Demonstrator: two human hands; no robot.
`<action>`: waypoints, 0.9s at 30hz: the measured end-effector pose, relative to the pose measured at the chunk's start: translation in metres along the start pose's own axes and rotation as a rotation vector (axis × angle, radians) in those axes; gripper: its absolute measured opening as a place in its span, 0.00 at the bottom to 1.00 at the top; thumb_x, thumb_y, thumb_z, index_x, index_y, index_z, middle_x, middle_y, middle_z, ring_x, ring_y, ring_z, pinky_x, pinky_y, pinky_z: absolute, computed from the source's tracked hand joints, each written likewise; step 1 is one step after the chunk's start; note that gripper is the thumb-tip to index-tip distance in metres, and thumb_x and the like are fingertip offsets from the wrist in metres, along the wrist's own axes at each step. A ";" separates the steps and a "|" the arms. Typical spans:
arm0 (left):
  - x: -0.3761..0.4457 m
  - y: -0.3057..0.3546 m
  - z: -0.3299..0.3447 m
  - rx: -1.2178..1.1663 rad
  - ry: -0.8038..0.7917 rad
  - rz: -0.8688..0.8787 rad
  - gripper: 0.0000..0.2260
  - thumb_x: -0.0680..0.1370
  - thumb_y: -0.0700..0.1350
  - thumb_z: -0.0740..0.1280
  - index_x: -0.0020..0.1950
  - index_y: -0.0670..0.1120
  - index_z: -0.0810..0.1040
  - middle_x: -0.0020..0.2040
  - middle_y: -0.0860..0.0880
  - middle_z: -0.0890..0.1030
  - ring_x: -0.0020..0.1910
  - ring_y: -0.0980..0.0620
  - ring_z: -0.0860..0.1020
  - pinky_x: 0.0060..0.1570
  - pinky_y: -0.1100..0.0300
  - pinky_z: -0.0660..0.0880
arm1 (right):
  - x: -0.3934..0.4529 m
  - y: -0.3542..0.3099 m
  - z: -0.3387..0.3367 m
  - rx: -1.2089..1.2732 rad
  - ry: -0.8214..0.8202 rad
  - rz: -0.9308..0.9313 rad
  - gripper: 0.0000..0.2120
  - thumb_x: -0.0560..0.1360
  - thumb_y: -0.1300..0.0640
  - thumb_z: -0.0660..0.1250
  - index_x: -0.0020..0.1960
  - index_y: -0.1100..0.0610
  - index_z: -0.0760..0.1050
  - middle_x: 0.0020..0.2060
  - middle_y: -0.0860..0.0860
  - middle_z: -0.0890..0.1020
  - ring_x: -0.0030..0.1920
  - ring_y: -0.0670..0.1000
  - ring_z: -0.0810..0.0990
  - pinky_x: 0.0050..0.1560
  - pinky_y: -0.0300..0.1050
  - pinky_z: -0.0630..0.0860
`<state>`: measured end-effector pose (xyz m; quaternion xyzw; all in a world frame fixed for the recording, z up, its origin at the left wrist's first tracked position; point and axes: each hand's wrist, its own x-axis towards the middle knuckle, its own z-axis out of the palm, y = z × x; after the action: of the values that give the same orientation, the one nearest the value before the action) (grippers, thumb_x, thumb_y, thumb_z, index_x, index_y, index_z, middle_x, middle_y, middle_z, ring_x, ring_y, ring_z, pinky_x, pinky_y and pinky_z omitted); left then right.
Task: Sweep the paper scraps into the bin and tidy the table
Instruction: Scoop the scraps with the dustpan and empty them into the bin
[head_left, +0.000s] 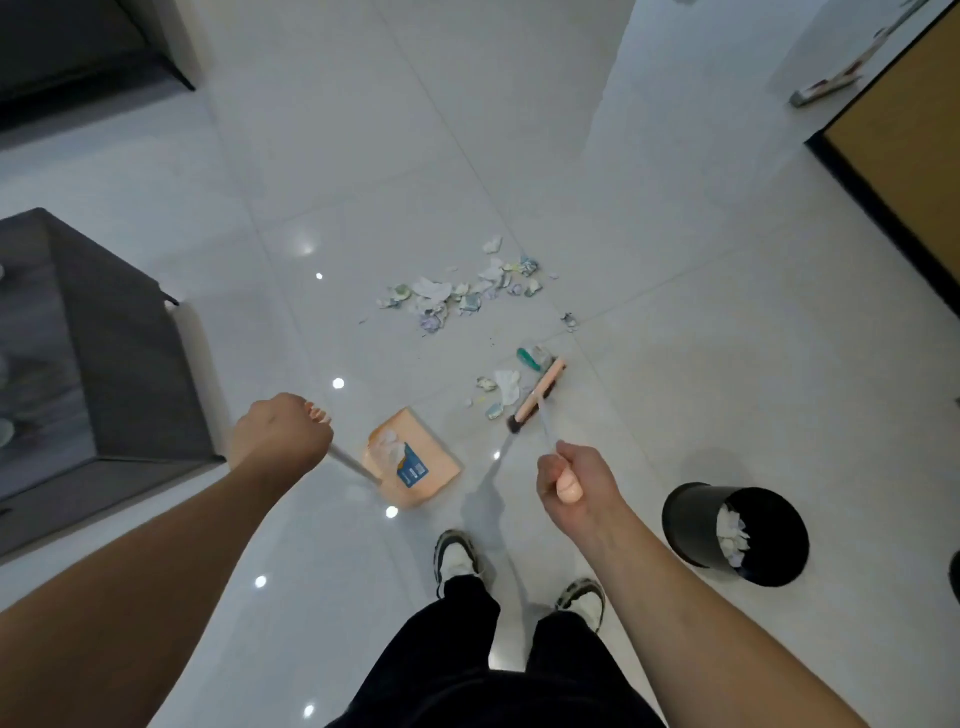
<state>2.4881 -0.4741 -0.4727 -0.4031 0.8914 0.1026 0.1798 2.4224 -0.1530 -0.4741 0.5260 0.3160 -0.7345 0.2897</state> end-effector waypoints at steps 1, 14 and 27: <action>0.003 -0.001 -0.001 0.005 0.001 -0.006 0.06 0.68 0.49 0.66 0.34 0.46 0.76 0.33 0.47 0.76 0.30 0.46 0.73 0.32 0.60 0.67 | 0.002 -0.007 0.002 0.039 -0.038 0.016 0.10 0.82 0.64 0.57 0.43 0.55 0.62 0.29 0.49 0.62 0.20 0.45 0.63 0.17 0.33 0.65; 0.041 0.014 -0.025 -0.084 0.012 -0.053 0.04 0.67 0.47 0.64 0.35 0.48 0.76 0.34 0.49 0.75 0.30 0.49 0.72 0.30 0.62 0.65 | 0.007 -0.064 0.062 -0.579 0.169 -0.277 0.03 0.78 0.67 0.63 0.51 0.63 0.71 0.30 0.55 0.69 0.19 0.48 0.65 0.17 0.36 0.63; 0.055 0.058 -0.015 -0.127 0.022 -0.350 0.10 0.71 0.51 0.66 0.32 0.47 0.76 0.30 0.49 0.78 0.29 0.47 0.78 0.36 0.57 0.79 | 0.094 -0.187 0.153 -0.671 0.105 -0.191 0.03 0.79 0.67 0.62 0.49 0.60 0.69 0.39 0.55 0.71 0.17 0.46 0.67 0.19 0.34 0.67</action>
<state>2.4076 -0.4786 -0.4789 -0.5638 0.8013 0.1215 0.1592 2.1640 -0.1606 -0.4966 0.4065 0.6020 -0.5857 0.3597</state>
